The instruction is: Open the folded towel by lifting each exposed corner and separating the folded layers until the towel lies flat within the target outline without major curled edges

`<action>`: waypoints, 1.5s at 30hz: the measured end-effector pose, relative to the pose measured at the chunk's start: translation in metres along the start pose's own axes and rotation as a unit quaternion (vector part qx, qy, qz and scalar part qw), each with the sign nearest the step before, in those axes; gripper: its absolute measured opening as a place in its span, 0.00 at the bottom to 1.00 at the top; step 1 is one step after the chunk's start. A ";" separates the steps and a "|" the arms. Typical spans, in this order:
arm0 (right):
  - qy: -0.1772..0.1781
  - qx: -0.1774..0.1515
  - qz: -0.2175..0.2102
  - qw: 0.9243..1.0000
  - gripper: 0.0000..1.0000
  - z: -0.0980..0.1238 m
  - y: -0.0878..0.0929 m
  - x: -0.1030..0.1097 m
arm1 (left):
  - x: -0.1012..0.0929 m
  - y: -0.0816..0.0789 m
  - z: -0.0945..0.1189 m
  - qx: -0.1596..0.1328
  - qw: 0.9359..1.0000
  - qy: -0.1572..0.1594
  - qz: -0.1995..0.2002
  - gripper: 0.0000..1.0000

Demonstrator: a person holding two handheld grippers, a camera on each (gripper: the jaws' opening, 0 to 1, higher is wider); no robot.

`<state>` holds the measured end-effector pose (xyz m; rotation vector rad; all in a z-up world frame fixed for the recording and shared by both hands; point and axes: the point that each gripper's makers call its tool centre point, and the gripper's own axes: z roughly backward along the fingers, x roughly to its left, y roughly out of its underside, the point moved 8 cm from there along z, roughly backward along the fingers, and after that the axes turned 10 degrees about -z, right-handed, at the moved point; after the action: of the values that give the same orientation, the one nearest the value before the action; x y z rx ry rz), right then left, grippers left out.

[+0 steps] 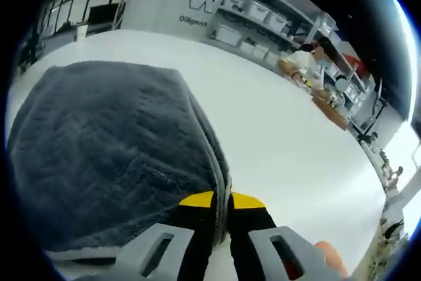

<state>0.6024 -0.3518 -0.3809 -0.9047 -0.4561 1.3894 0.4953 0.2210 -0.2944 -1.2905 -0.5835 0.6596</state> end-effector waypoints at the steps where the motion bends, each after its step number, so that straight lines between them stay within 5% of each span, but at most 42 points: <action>1: 0.001 0.000 -0.002 1.000 0.01 0.000 0.001 -0.002 | 0.000 0.000 0.000 0.000 1.000 0.000 0.000 0.97; 25: 0.032 0.005 -0.044 0.999 0.01 0.015 0.027 -0.046 | -0.001 0.003 0.001 0.006 1.000 0.000 -0.001 0.96; 45: 0.017 -0.019 -0.048 0.999 0.07 0.019 0.029 -0.053 | 0.001 0.002 0.002 0.006 1.000 -0.001 -0.001 0.96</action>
<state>0.5609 -0.3991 -0.3801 -0.9258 -0.4952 1.2795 0.4945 0.2231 -0.2957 -1.2787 -0.5824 0.6624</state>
